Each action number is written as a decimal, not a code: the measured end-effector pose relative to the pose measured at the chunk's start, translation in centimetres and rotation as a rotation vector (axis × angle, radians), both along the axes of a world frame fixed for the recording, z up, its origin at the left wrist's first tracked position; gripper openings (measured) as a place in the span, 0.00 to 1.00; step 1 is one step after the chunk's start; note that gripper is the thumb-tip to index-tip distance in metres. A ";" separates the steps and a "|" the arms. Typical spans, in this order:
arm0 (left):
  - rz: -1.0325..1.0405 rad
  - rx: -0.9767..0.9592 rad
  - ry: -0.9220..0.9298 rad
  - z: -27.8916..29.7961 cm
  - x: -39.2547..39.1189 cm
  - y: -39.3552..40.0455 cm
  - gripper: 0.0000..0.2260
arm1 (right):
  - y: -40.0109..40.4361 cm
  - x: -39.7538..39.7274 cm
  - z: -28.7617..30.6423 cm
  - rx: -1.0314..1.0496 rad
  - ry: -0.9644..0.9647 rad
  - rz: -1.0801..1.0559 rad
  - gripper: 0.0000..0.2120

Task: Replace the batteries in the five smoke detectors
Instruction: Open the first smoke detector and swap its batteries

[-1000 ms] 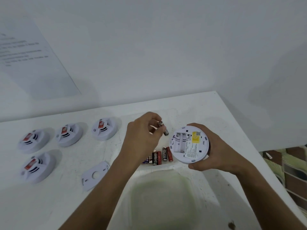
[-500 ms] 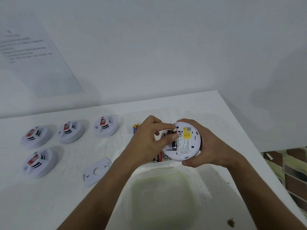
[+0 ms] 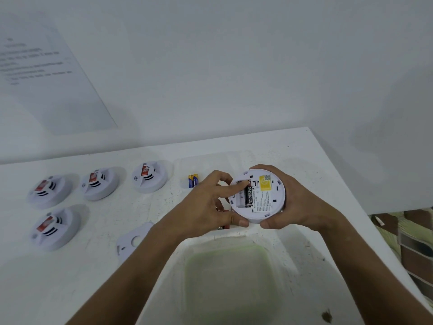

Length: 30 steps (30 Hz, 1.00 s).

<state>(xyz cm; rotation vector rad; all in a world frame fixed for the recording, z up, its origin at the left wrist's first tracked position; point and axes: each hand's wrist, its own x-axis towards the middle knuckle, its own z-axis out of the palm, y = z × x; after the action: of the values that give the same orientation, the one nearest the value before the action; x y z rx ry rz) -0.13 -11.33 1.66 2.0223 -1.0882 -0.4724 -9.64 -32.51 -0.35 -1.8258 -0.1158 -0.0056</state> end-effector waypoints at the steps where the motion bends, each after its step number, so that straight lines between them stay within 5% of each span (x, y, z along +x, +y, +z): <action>1: -0.007 -0.005 0.000 -0.1 0.1 -0.1 0.32 | -0.2 0.1 0.1 -0.001 0.000 -0.003 0.43; 6: 0.098 -0.013 0.118 -0.8 1.2 0.4 0.31 | -1.9 -0.2 0.4 -0.056 -0.010 -0.085 0.43; 9: 0.098 0.289 -0.066 -1.8 2.1 0.0 0.22 | -2.7 -0.7 0.1 -0.082 -0.005 -0.122 0.42; 15: 0.031 0.558 -0.169 -3.9 2.4 -2.5 0.28 | -2.7 -1.5 -0.4 -0.077 0.016 -0.123 0.42; 23: 0.059 0.554 -0.054 -4.6 2.7 -2.7 0.24 | -2.9 -1.9 -1.0 -0.086 0.041 -0.127 0.43; 30: 0.304 0.244 0.017 -2.8 1.1 -1.4 0.06 | -2.3 -1.1 -0.3 -0.100 0.038 -0.086 0.43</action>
<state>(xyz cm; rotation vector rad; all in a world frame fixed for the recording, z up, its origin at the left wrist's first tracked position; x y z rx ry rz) 1.00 -12.70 -1.13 2.3435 -0.7213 -0.4800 -10.74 -34.79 -0.68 -1.9287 -0.0106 -0.0259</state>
